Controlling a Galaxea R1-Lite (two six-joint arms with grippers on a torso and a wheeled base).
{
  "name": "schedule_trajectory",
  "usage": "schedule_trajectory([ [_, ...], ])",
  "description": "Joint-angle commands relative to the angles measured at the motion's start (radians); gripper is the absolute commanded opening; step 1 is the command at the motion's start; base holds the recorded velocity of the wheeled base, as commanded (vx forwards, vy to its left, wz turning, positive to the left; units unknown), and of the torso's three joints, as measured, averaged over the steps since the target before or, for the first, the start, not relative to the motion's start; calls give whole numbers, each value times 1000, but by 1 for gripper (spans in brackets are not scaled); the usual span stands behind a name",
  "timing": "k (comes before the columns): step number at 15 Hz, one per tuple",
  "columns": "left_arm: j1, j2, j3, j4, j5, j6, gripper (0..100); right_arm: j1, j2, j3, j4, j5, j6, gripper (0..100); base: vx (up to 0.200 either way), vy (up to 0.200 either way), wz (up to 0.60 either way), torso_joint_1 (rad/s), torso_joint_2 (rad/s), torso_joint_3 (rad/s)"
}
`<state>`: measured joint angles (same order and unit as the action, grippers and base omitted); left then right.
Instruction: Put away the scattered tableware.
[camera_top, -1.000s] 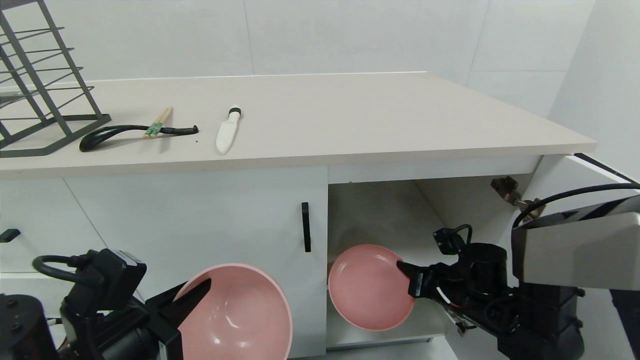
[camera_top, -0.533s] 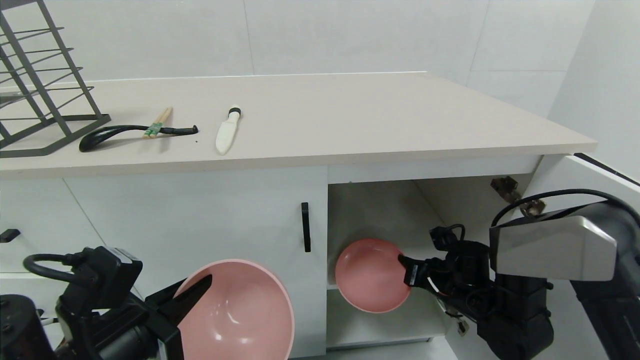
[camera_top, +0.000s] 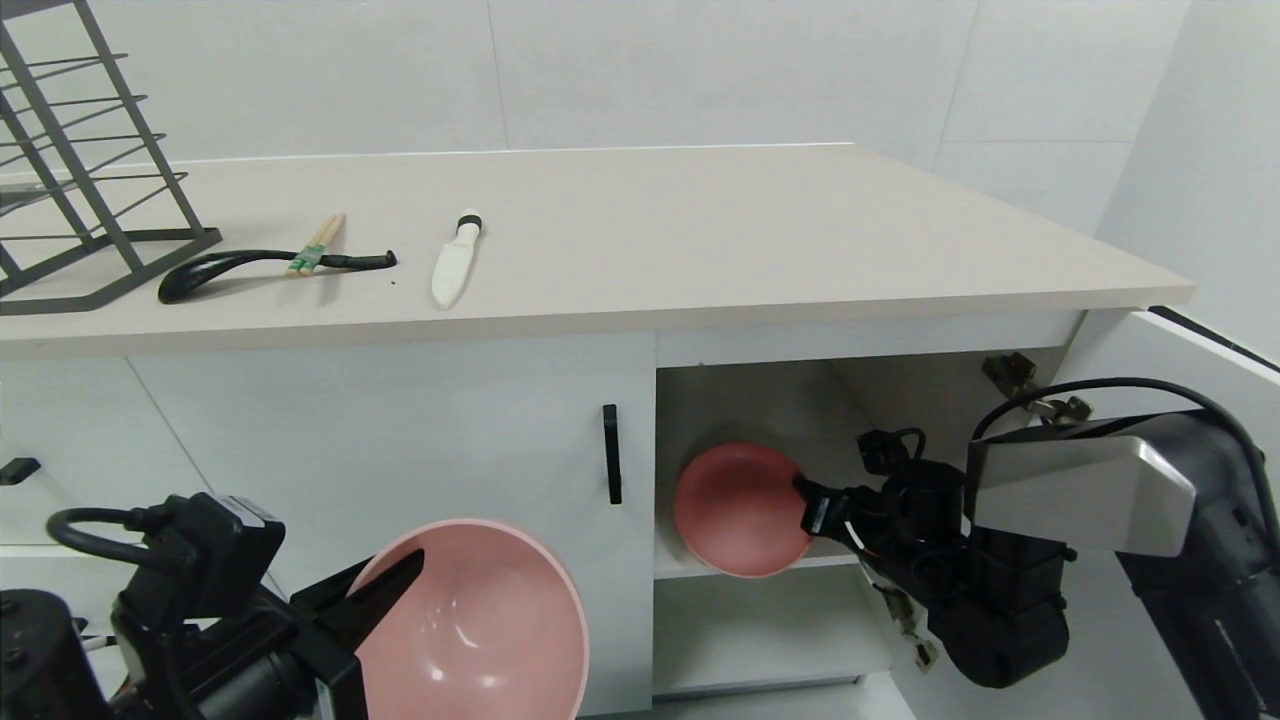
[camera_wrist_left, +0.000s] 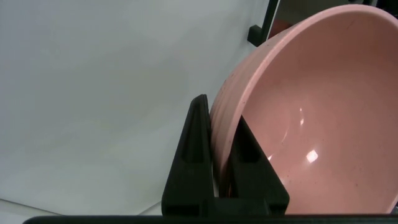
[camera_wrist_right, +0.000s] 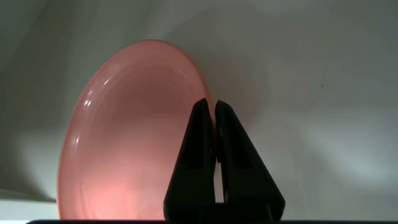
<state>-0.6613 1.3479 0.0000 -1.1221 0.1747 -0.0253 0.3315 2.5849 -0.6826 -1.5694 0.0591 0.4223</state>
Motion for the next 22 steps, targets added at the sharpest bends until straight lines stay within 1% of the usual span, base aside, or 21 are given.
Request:
schedule_trajectory([
  [1,0,2,0,1,0,-1,0,0,14,-25,-1,-1,1,0,0,0,0,0,0,0],
  [9,-3,5,0,5,2,-2,0,1,49,-71,-1,2,27,0,0,0,0,0,0,0],
  [11,-3,5,0,5,0,-2,0,3,67,-117,-1,4,59,0,0,0,0,0,0,0],
  [15,-3,14,0,5,2,-2,0,4,87,-135,-1,10,59,0,0,0,0,0,0,0],
  [17,-3,16,0,7,2,-2,0,0,95,-170,2,8,56,0,0,0,0,0,0,0],
  [18,-3,16,0,7,2,-4,0,-2,95,-176,22,5,46,100,0,0,0,0,0,0],
  [22,-3,16,0,5,2,-4,0,-12,112,-206,8,2,21,100,0,0,0,0,0,0],
])
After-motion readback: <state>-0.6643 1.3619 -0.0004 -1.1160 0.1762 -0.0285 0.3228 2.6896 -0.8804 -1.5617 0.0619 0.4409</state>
